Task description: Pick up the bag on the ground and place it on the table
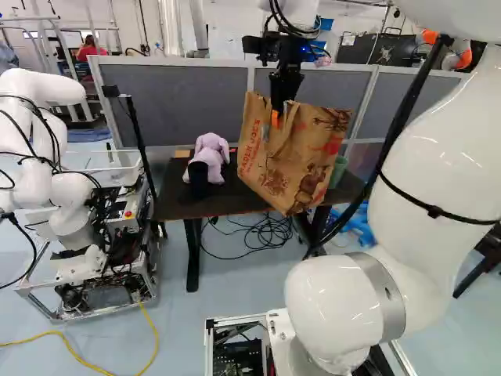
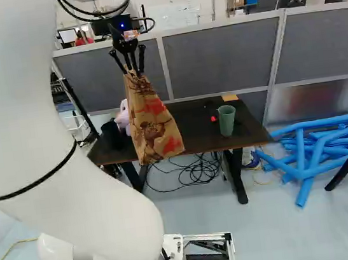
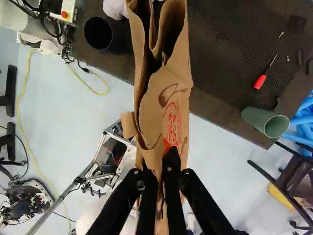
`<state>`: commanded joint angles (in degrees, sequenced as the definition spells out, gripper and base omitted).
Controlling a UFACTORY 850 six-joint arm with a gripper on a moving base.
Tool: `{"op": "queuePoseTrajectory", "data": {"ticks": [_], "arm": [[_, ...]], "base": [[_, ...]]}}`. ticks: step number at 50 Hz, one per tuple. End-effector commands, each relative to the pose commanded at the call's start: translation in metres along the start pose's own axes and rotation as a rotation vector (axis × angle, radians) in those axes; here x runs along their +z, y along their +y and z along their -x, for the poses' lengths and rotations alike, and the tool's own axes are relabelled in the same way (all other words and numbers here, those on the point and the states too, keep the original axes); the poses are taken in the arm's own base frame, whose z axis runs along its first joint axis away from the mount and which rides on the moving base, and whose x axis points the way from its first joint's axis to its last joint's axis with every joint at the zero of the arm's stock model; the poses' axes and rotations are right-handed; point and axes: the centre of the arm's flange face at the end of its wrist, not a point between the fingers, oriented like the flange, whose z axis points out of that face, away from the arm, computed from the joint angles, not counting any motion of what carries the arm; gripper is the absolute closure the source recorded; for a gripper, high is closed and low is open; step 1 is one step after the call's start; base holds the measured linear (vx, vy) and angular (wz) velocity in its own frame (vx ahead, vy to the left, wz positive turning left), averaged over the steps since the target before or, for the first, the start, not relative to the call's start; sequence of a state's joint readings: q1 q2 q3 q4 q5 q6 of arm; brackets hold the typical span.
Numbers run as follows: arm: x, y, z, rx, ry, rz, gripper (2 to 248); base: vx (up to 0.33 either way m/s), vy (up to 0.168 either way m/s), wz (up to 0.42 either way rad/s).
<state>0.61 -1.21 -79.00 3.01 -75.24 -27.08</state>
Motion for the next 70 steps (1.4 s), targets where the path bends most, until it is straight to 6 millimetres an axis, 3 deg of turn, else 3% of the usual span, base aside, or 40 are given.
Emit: {"op": "queuePoseTrajectory", "data": {"ticks": [53,70], "arm": [[0.002,0.066,-0.059,0.042,0.004,0.049,229],[0.024,0.088,-0.088,0.051,-0.015,0.039,229]], "base": [[0.000,0.000,0.000],[0.000,0.000,0.000]]}}
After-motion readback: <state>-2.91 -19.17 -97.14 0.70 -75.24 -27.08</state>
